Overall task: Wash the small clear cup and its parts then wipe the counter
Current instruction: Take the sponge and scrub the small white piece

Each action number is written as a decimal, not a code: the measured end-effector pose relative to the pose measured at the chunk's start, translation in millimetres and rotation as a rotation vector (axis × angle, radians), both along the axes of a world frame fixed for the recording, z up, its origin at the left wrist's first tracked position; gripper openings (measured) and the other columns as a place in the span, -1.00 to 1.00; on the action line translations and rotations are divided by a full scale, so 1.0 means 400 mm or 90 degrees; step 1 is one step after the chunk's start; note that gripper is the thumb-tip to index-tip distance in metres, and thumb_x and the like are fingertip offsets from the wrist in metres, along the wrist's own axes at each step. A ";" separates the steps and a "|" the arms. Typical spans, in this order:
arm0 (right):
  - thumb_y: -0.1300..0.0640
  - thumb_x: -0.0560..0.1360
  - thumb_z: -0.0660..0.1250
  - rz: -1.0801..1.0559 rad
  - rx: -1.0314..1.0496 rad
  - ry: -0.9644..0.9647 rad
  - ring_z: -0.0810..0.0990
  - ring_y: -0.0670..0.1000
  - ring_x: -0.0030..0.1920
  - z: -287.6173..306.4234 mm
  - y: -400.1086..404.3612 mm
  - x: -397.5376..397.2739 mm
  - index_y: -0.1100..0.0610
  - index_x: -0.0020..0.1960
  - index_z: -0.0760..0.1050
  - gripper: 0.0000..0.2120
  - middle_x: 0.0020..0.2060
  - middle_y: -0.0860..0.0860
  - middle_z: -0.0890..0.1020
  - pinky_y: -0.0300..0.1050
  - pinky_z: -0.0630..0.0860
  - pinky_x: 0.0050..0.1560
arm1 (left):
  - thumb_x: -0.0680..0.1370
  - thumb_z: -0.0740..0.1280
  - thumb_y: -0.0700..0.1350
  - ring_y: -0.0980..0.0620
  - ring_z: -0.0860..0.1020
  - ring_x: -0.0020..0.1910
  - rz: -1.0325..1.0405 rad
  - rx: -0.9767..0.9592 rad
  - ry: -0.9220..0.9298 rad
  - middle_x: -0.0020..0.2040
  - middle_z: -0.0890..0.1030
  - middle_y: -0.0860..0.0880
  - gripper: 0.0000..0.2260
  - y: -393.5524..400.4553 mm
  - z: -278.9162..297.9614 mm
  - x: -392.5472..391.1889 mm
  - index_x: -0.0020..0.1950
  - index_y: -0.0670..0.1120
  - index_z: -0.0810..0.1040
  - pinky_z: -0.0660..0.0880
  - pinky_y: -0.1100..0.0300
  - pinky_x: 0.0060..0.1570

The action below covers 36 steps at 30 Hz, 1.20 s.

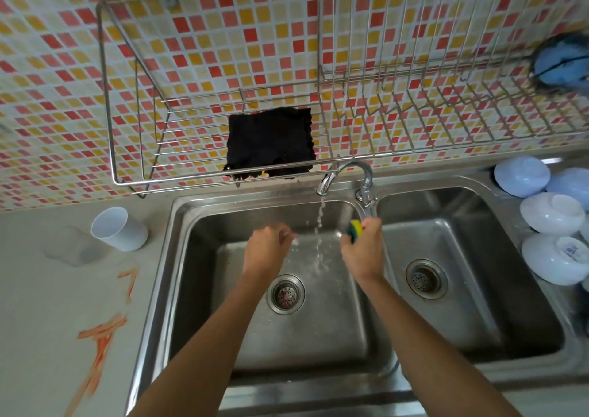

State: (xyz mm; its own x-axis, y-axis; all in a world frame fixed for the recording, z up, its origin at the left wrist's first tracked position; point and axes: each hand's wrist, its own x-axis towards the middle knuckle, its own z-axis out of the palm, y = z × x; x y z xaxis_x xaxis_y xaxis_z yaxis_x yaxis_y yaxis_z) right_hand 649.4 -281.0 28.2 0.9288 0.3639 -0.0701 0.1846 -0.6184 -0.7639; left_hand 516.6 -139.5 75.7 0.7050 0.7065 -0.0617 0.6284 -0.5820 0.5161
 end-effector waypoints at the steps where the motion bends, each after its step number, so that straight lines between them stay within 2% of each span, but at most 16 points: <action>1: 0.18 0.46 0.42 0.029 -0.026 -0.001 0.50 -0.01 -0.28 -0.011 -0.003 -0.017 0.14 0.00 0.30 -0.71 -0.13 0.03 0.46 -0.23 0.31 -0.41 | 0.53 0.38 -0.01 -0.05 0.64 -0.15 -0.026 0.007 0.040 -0.15 0.69 -0.04 -0.86 -0.005 -0.017 -0.013 -0.02 -0.03 0.67 0.51 0.17 -0.18; 5: 0.19 0.43 0.40 0.076 -0.071 0.012 0.43 0.06 -0.17 -0.046 -0.016 -0.048 0.13 -0.04 0.29 -0.73 0.03 0.12 0.41 -0.09 0.38 -0.20 | 0.50 0.42 -0.05 -0.06 0.62 -0.13 -0.031 0.021 -0.006 -0.12 0.69 -0.07 -0.86 -0.034 -0.048 -0.042 -0.02 -0.08 0.68 0.50 0.14 -0.09; 6: 0.17 0.45 0.38 0.083 -0.072 0.014 0.46 0.08 -0.16 -0.052 -0.019 -0.052 0.12 -0.06 0.28 -0.74 0.01 0.12 0.42 -0.06 0.42 -0.21 | 0.50 0.42 -0.04 -0.04 0.62 -0.14 -0.027 0.032 -0.009 -0.12 0.68 -0.06 -0.86 -0.037 -0.053 -0.046 -0.03 -0.07 0.68 0.51 0.13 -0.05; 8: 0.12 0.51 0.32 0.103 -0.078 0.024 0.56 0.13 -0.20 -0.050 -0.021 -0.064 0.10 -0.06 0.27 -0.80 -0.07 0.12 0.49 0.03 0.55 -0.27 | 0.52 0.37 -0.01 0.02 0.61 -0.06 -0.042 0.054 0.049 -0.08 0.68 0.01 -0.87 -0.044 -0.062 -0.056 -0.02 -0.01 0.66 0.40 0.09 0.19; 9: 0.08 0.55 0.27 0.107 -0.082 0.031 0.59 0.16 -0.23 -0.051 -0.024 -0.070 0.09 -0.04 0.27 -0.82 -0.13 0.12 0.53 0.07 0.56 -0.31 | 0.53 0.35 0.00 0.06 0.59 -0.02 -0.047 0.058 0.064 -0.06 0.67 0.05 -0.88 -0.048 -0.067 -0.061 -0.01 0.02 0.65 0.30 0.07 0.30; 11: 0.04 0.60 0.22 0.103 -0.085 0.028 0.59 0.15 -0.29 -0.045 -0.029 -0.079 0.10 0.01 0.27 -0.84 -0.21 0.10 0.56 0.01 0.49 -0.40 | 0.55 0.33 0.01 0.11 0.57 0.04 -0.043 0.074 0.049 -0.03 0.66 0.09 -0.87 -0.046 -0.072 -0.065 0.02 0.05 0.64 0.14 0.03 0.39; 13: 0.08 0.59 0.24 0.135 -0.121 0.027 0.55 0.11 -0.32 -0.046 -0.037 -0.089 0.11 0.03 0.30 -0.86 -0.23 0.06 0.53 -0.07 0.38 -0.44 | 0.56 0.31 0.02 0.13 0.55 0.09 -0.039 0.071 0.097 0.00 0.65 0.11 -0.86 -0.047 -0.078 -0.080 0.05 0.07 0.63 0.06 0.01 0.43; 14: 0.12 0.56 0.27 0.164 -0.134 0.043 0.56 0.11 -0.29 -0.050 -0.041 -0.098 0.10 0.03 0.31 -0.86 -0.20 0.06 0.53 -0.05 0.43 -0.41 | 0.56 0.31 0.03 0.13 0.54 0.11 -0.037 0.051 0.132 0.03 0.65 0.12 -0.85 -0.051 -0.083 -0.093 0.06 0.07 0.63 0.03 -0.01 0.44; 17: 0.15 0.46 0.36 0.213 -0.134 0.061 0.58 0.18 -0.13 -0.060 -0.052 -0.133 0.03 -0.07 0.31 -0.79 -0.07 0.05 0.48 0.11 0.53 -0.15 | 0.57 0.29 0.01 0.12 0.55 0.11 -0.033 0.051 0.126 0.02 0.64 0.11 -0.84 -0.062 -0.088 -0.121 0.07 0.06 0.63 -0.02 -0.03 0.45; 24: 0.17 0.41 0.43 0.234 -0.081 0.038 0.52 0.14 0.06 -0.031 -0.027 -0.165 0.18 0.10 0.44 -0.69 0.02 0.01 0.40 -0.08 0.39 0.01 | 0.57 0.29 0.00 0.12 0.53 0.14 -0.011 0.078 0.101 0.02 0.64 0.10 -0.84 -0.052 -0.068 -0.169 0.09 0.08 0.63 0.06 0.00 0.43; 26: 0.19 0.41 0.42 0.245 -0.074 0.035 0.52 0.16 0.09 -0.025 -0.023 -0.174 0.19 0.11 0.44 -0.69 0.05 0.07 0.44 -0.11 0.36 0.05 | 0.55 0.33 0.00 0.08 0.57 0.08 0.003 0.060 0.096 -0.02 0.66 0.09 -0.86 -0.049 -0.065 -0.188 0.05 0.06 0.65 0.24 0.03 0.36; 28: 0.19 0.42 0.41 0.250 -0.047 0.018 0.52 0.16 0.08 -0.010 -0.021 -0.188 0.19 0.11 0.45 -0.70 0.04 0.07 0.45 -0.10 0.37 0.04 | 0.53 0.36 -0.01 0.03 0.63 -0.09 0.064 0.006 0.024 -0.13 0.69 0.04 -0.89 -0.040 -0.057 -0.212 -0.05 0.02 0.67 0.47 0.12 0.08; 29: 0.17 0.42 0.41 0.242 -0.022 0.008 0.53 0.14 0.05 0.002 -0.019 -0.196 0.18 0.11 0.45 -0.70 0.01 0.04 0.46 -0.09 0.38 0.02 | 0.54 0.36 -0.02 0.04 0.63 -0.18 0.101 -0.031 -0.018 -0.19 0.68 0.02 -0.88 -0.035 -0.045 -0.224 -0.10 -0.01 0.66 0.50 0.18 -0.09; 32: 0.06 0.50 0.39 0.200 0.076 -0.018 0.55 -0.05 -0.14 0.065 -0.012 -0.231 0.05 0.08 0.43 -0.78 -0.13 -0.08 0.52 -0.12 0.43 -0.14 | 0.58 0.31 0.02 0.15 0.49 -0.41 0.147 -0.054 -0.089 -0.38 0.56 0.05 -0.76 -0.022 -0.005 -0.266 -0.26 -0.02 0.54 0.34 0.32 -0.40; 34: 0.04 0.53 0.36 0.181 0.152 -0.034 0.56 -0.20 -0.32 0.119 0.003 -0.260 -0.01 0.04 0.38 -0.83 -0.30 -0.12 0.55 -0.21 0.48 -0.30 | 0.58 0.29 0.07 0.13 0.43 -0.47 0.173 -0.047 -0.130 -0.46 0.47 0.06 -0.67 -0.002 0.024 -0.294 -0.35 -0.01 0.42 0.29 0.24 -0.45; 36: 0.06 0.55 0.35 0.177 0.213 -0.037 0.56 -0.21 -0.40 0.170 0.033 -0.284 0.00 0.00 0.34 -0.82 -0.38 -0.10 0.52 -0.29 0.46 -0.40 | 0.58 0.29 0.08 0.09 0.48 -0.43 0.188 -0.040 -0.163 -0.43 0.51 0.03 -0.70 0.027 0.050 -0.321 -0.30 -0.03 0.47 0.34 0.16 -0.41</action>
State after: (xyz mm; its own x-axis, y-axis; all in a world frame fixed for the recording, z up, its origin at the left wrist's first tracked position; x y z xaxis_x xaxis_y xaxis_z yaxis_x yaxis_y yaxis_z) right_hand 535.8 -267.6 96.2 0.7912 0.5946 0.1428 0.3572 -0.2598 -0.8972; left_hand 388.3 -128.5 95.5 0.4700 0.8817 0.0406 0.6106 -0.3580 0.7064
